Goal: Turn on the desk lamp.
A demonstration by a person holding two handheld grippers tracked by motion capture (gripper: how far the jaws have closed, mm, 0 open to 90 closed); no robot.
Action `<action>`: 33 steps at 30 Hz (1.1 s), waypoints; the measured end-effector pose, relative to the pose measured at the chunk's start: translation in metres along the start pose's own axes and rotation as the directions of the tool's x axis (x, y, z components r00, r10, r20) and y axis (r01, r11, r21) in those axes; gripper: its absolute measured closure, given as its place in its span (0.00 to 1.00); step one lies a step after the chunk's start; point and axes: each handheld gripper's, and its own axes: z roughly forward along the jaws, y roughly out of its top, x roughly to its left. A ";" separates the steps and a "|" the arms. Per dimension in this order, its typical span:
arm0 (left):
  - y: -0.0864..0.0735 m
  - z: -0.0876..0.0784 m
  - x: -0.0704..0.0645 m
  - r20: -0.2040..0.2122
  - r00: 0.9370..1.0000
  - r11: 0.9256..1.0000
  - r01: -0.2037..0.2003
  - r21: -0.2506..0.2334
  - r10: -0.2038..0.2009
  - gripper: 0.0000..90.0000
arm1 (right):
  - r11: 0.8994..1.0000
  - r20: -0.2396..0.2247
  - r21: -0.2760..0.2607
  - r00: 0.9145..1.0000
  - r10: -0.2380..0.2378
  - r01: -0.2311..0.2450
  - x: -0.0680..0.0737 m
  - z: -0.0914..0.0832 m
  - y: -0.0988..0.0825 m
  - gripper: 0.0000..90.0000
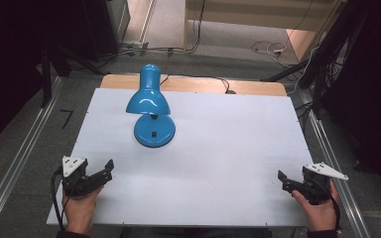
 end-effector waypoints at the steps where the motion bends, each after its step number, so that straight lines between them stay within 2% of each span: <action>1: 0.000 0.000 0.000 0.002 1.000 1.000 -0.002 0.000 0.002 0.15 | 1.000 -0.005 0.002 1.000 -0.008 0.008 0.001 -0.001 0.000 0.10; 6: 0.001 -0.003 -0.002 0.002 1.000 1.000 -0.005 -0.014 0.005 0.15 | 1.000 0.005 0.008 1.000 0.004 -0.004 -0.002 -0.001 -0.002 0.10; 14: 0.001 -0.002 -0.004 -0.004 1.000 1.000 -0.014 -0.006 0.014 0.15 | 1.000 0.006 -0.001 1.000 0.018 -0.018 -0.010 -0.004 -0.004 0.10; 33: 0.001 0.000 -0.010 0.010 1.000 1.000 -0.025 -0.009 0.025 0.15 | 1.000 0.008 0.009 1.000 0.020 -0.020 -0.008 -0.001 -0.004 0.11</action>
